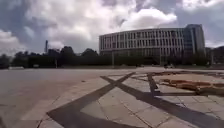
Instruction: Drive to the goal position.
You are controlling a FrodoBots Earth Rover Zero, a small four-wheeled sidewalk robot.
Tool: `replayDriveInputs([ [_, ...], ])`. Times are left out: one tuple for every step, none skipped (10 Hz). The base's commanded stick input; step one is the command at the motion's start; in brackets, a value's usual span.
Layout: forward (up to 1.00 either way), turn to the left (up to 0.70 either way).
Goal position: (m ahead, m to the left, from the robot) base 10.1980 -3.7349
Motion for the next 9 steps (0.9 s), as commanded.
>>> replayDriveInputs([
  [1.00,-0.25],
  [1.00,-0.15],
  [1.00,-0.06],
  [1.00,-0.24],
  [1.00,-0.06],
  [1.00,-0.13],
  [1.00,-0.21],
  [1.00,-0.01],
  [1.00,-0.19],
])
